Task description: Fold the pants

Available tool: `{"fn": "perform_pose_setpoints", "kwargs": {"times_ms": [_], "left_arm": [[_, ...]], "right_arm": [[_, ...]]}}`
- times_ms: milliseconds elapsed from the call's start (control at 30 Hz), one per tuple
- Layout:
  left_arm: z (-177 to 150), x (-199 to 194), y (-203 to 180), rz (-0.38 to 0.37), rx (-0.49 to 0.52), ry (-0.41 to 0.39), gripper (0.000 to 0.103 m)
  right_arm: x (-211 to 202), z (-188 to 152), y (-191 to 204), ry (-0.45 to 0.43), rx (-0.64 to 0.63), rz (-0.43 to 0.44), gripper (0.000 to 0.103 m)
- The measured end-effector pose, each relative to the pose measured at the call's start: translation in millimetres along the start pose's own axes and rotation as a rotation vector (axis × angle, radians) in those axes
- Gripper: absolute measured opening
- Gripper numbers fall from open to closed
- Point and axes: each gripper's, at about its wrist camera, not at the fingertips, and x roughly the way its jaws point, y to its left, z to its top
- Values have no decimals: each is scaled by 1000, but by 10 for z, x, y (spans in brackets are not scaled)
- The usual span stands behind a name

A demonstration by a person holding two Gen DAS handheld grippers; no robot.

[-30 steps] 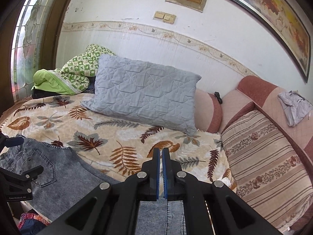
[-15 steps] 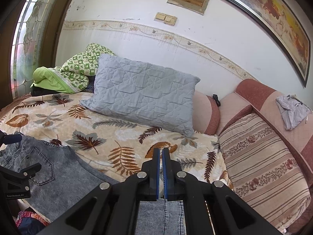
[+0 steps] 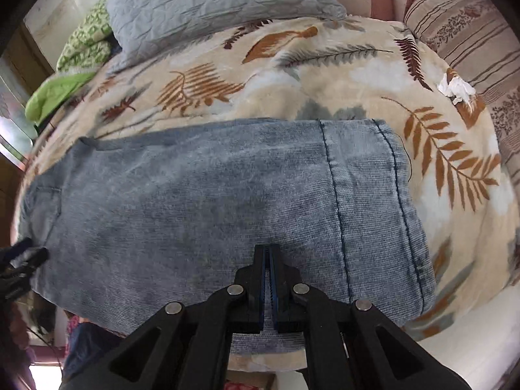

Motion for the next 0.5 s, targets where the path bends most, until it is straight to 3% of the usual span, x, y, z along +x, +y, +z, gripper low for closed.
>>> {"fn": "perform_pose_setpoints", "kwargs": {"times_ms": [100,267,367,500], "left_arm": [[13,58,-11,36,26,-20,89],[31,21,90,21,10,-18,90],[38,-84,227,-9,-38,-45,90],[30,-208,439,74,-72,-97,90]], "right_arm": [[108,9,-69,-1,-15,-22,3],[26,86,-336,-18,127,104,3],[-136,89,-385,-89,127,44,5],[-223,112,-394,-128,127,86,5]]}}
